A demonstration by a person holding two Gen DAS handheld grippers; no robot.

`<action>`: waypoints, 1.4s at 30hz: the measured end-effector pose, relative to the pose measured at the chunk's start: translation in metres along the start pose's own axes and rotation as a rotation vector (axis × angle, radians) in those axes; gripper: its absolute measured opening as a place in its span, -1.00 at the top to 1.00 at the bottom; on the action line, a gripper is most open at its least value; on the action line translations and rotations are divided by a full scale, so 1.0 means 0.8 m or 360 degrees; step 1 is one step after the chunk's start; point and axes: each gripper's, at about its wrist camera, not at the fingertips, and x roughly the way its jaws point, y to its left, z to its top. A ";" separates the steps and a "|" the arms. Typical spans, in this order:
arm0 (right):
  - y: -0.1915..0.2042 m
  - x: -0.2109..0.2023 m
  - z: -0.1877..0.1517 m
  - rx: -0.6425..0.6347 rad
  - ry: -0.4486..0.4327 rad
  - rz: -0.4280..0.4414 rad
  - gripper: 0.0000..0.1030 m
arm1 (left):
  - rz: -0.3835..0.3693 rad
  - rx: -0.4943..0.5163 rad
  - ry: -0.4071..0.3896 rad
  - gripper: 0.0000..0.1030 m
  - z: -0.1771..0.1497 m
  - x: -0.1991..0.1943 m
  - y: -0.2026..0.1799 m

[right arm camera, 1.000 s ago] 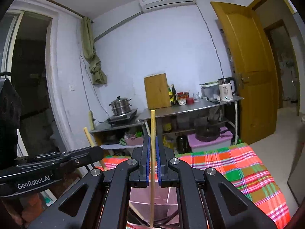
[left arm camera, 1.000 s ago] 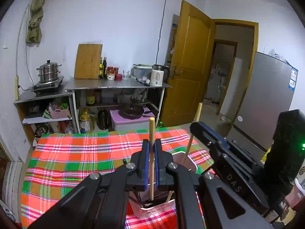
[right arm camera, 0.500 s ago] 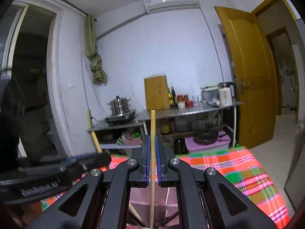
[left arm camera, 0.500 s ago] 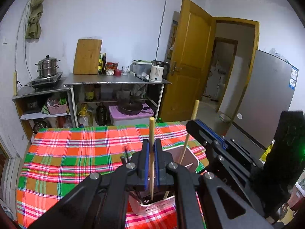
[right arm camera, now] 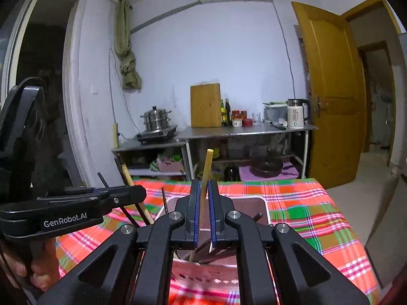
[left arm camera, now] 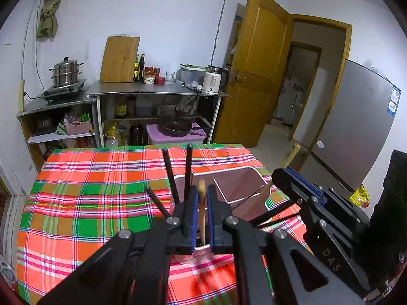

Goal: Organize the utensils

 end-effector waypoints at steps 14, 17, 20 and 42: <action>-0.001 -0.034 0.006 -0.0010 -0.0003 0.0071 0.77 | 0.0012 -0.0009 -0.0111 0.41 -0.006 -0.043 -0.001; -0.001 -0.047 0.000 0.0005 0.0004 0.0083 0.77 | 0.0027 -0.0005 -0.0131 0.40 -0.019 -0.056 -0.003; -0.005 -0.060 -0.011 0.0016 0.0028 0.0085 0.76 | 0.0033 0.0004 -0.0133 0.40 -0.037 -0.066 -0.007; -0.003 -0.168 -0.102 0.0065 0.0204 0.0051 0.62 | 0.0168 0.0030 -0.0069 0.15 -0.181 -0.121 -0.055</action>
